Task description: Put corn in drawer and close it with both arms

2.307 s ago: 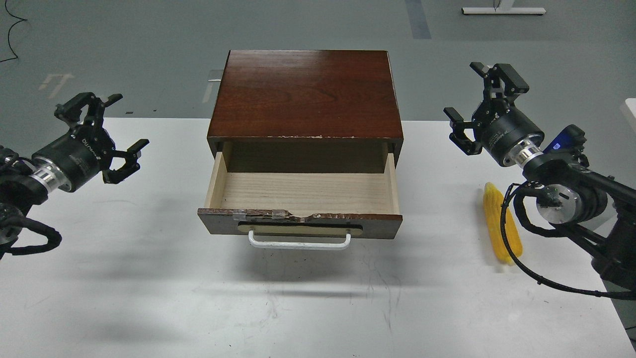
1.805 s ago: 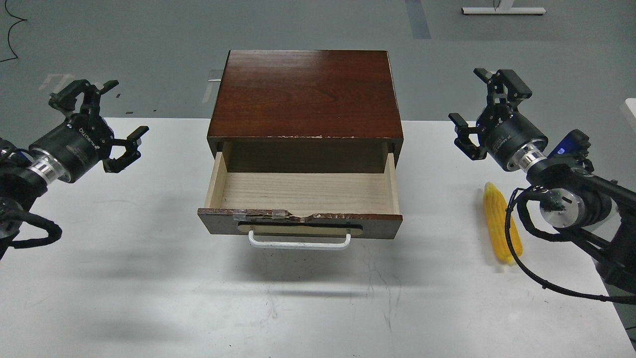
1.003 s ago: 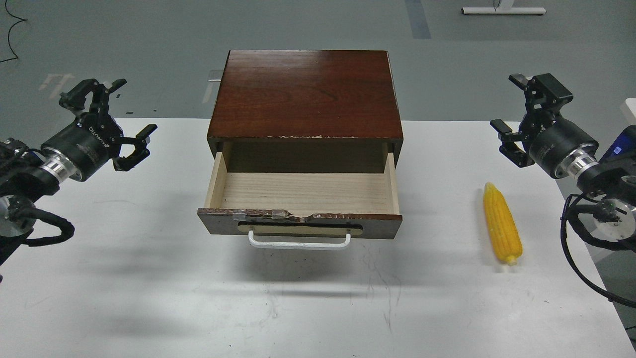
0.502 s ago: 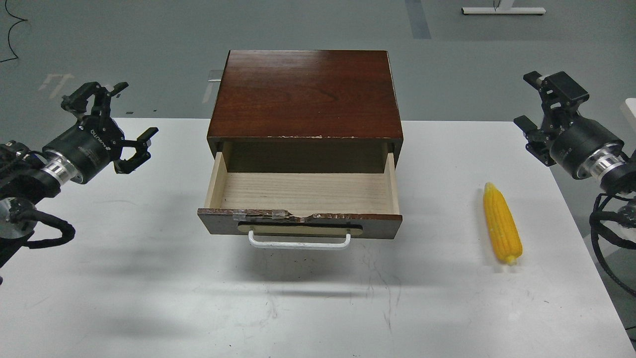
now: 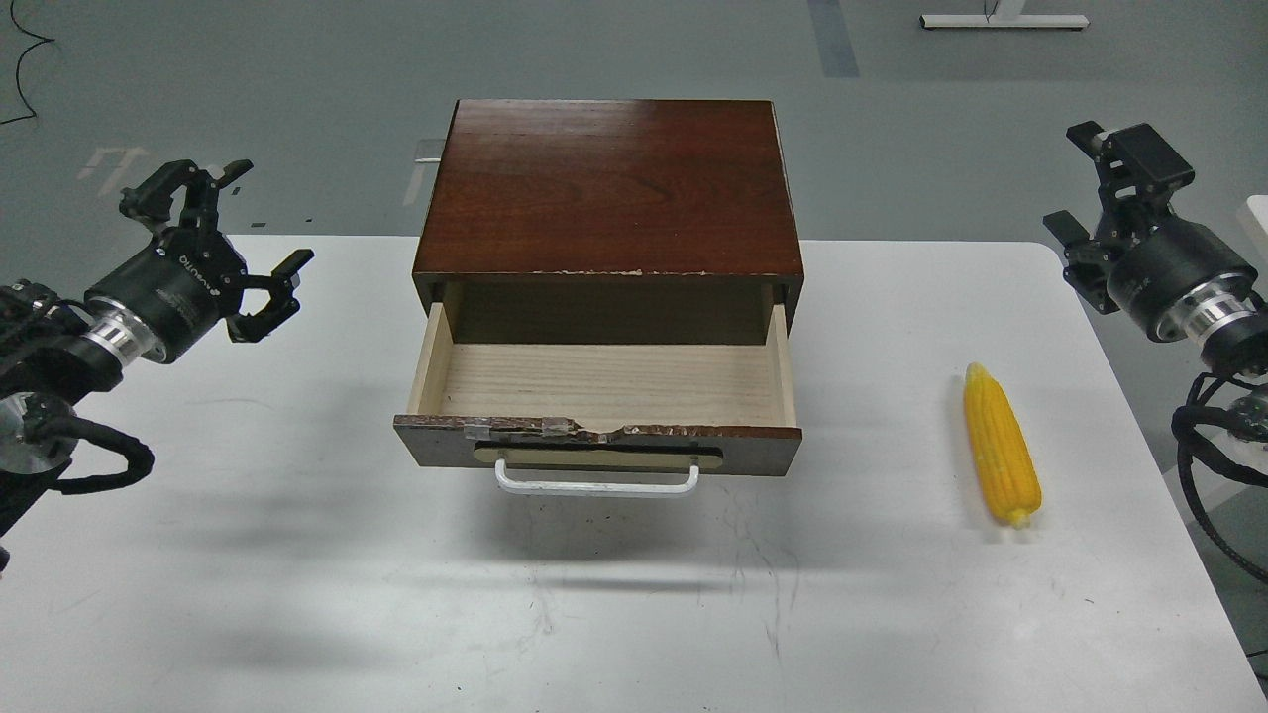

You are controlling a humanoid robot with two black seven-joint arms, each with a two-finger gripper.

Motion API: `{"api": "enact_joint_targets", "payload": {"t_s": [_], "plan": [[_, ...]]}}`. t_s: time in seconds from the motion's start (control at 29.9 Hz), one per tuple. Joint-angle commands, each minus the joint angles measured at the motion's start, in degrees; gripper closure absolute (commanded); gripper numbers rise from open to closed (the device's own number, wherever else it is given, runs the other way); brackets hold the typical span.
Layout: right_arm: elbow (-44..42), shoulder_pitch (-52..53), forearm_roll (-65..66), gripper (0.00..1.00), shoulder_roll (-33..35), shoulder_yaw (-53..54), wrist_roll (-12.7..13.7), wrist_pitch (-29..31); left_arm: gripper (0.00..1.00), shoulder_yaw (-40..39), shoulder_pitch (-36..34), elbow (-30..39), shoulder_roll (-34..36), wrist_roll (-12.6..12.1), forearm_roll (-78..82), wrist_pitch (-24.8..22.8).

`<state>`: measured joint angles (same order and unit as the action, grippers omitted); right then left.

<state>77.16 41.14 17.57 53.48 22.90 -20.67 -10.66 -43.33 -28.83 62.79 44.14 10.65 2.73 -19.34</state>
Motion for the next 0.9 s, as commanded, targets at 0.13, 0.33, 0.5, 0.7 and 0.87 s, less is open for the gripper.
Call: {"api": "enact_joint_targets", "payload": {"t_s": [0.13,0.33,0.5,0.7,0.87], "plan": [[4.8,1.7,7.5,0.0,7.0,-12.1,3.7,-6.2,0.02,0.0,0.1,0.1,0.3,0.3,0.0,0.2],[4.7,2.8,33.5,0.06,4.5,-26.8,14.4,-15.5,0.02,0.3,0.4,0.1,0.3,0.5,0.0,0.2],[2.0,3.0,41.4,0.07,2.3,-31.7,14.4,-16.5,0.02,0.3,0.4,0.1,0.2,0.6,0.0,0.2],[-5.7,3.2,42.3,0.1,-4.0,-34.8,14.5,-16.3,0.02,0.3,0.9,0.1,0.3,0.6,0.0,0.2],[-9.5,3.0,42.0,0.11,-8.6,-36.5,14.5,-16.4,0.02,0.2,1.1,0.1,0.5,0.7,0.0,0.2]]}}
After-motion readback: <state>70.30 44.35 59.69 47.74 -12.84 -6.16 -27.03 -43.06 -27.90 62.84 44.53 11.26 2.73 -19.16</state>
